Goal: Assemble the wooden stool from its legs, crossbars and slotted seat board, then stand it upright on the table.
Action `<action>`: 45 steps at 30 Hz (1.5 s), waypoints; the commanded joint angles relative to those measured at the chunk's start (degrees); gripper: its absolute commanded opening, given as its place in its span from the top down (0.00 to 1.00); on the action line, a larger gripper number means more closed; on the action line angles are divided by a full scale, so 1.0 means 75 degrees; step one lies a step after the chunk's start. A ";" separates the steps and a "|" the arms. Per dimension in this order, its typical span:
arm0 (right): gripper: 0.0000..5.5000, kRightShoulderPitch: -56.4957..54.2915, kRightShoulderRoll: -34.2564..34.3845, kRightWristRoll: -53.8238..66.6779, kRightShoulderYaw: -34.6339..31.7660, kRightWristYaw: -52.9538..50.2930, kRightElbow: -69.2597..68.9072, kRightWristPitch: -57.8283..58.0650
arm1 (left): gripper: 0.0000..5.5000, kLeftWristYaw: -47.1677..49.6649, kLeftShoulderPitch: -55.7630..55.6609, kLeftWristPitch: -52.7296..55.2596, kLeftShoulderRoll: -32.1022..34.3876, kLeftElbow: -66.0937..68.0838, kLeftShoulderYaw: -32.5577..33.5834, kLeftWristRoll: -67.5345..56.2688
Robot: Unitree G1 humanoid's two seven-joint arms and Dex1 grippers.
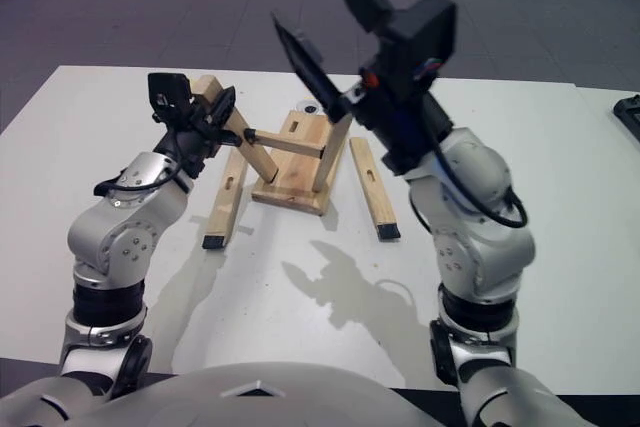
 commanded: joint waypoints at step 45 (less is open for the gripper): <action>1.00 -0.0780 0.1305 -0.3308 0.1653 -0.0720 0.3391 0.0662 | 0.81 -0.0194 0.0889 0.1648 -0.0940 0.0917 -0.0315 0.0750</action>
